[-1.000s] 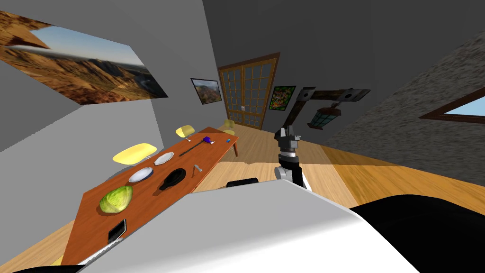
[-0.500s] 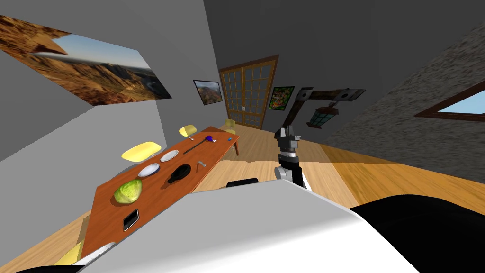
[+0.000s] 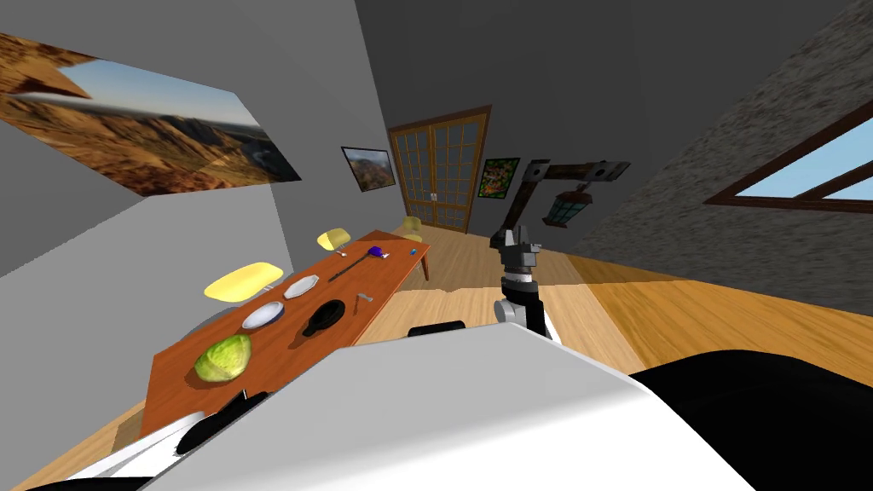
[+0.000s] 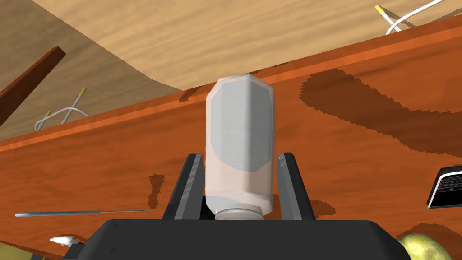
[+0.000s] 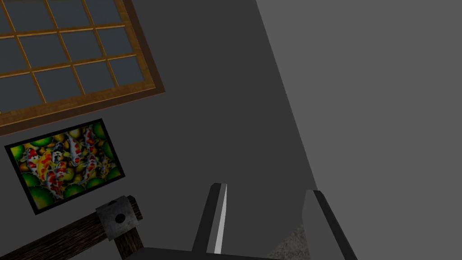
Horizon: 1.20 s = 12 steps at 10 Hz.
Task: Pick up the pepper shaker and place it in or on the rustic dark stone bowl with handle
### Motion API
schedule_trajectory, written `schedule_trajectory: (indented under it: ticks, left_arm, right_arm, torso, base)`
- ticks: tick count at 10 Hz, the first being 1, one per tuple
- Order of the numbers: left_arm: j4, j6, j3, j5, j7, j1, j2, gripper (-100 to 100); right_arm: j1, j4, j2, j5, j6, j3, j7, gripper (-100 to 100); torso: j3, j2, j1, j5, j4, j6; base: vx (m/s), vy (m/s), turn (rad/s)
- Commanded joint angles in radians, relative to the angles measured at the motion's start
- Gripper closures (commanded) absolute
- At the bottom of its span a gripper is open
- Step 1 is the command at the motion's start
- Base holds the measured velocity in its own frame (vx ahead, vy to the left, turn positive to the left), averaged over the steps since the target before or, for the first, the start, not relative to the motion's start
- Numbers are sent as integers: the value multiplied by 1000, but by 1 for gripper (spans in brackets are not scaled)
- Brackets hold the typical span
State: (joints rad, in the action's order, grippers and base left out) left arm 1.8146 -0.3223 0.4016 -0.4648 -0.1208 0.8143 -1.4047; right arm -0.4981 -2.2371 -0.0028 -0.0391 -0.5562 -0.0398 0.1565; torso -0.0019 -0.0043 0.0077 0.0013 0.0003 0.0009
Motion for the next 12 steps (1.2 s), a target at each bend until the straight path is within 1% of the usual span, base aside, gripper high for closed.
schedule_trajectory:
  ticks: [1, 2, 3, 4, 5, 6, 9, 10, 11, 12]
  left_arm:
    - [3, 2, -33, -7, -12, 2, -33, 100]
    - [3, 1, -51, -11, -20, -3, -48, 100]
    - [3, 1, -51, -11, -20, -3, -48, 100]
    - [2, -1, -70, -14, -28, -8, -63, 100]
    - [1, -5, -107, -21, -44, -18, -92, 100]
    - [1, -5, -107, -21, -44, -18, -92, 100]
    - [0, -11, -161, -31, -66, -32, -135, 100]
    - [-1, -15, -192, -36, -79, -41, -158, 100]
    - [-2, -18, -215, -40, -87, -47, -176, 100]
    - [-2, -18, -215, -40, -87, -47, -176, 100]
  right_arm:
    - [0, 0, 0, 0, 0, 0, 0, 0]
    - [0, 0, 0, 0, 0, 0, 0, 0]
    - [0, 0, 0, 0, 0, 0, 0, 0]
    - [0, 0, 0, 0, 0, 0, 0, 0]
    - [0, 0, 0, 0, 0, 0, 0, 0]
    - [0, 0, 0, 0, 0, 0, 0, 0]
    - [0, 0, 0, 0, 0, 0, 0, 0]
    - [0, 0, 0, 0, 0, 0, 0, 0]
    - [0, 0, 0, 0, 0, 0, 0, 0]
    - [0, 0, 0, 0, 0, 0, 0, 0]
  torso:
    - [0, 0, 0, 0, 0, 0]
    - [0, 0, -1, 0, 0, 0]
    - [0, 0, 0, 0, 0, 1]
    - [0, 0, -3, 0, -1, 0]
    - [0, 0, -5, -1, 0, 1]
    - [-1, -2, -2, -1, 0, 3]
    - [-1, -1, -4, -1, 0, 2]
    - [-1, -1, -3, -1, 0, 3]
    - [-1, -1, -3, -2, 0, 4]
    - [-1, -1, -1, -1, 0, 5]
  base:
    - [8, 92, -116]
    - [4, 99, -114]
    - [14, 66, -63]
    - [16, 47, -80]
    - [14, 98, -176]
    - [26, 103, -158]
    - [9, 82, -98]
    - [-2, 101, -171]
    - [-19, 132, -197]
    - [-14, 108, -84]
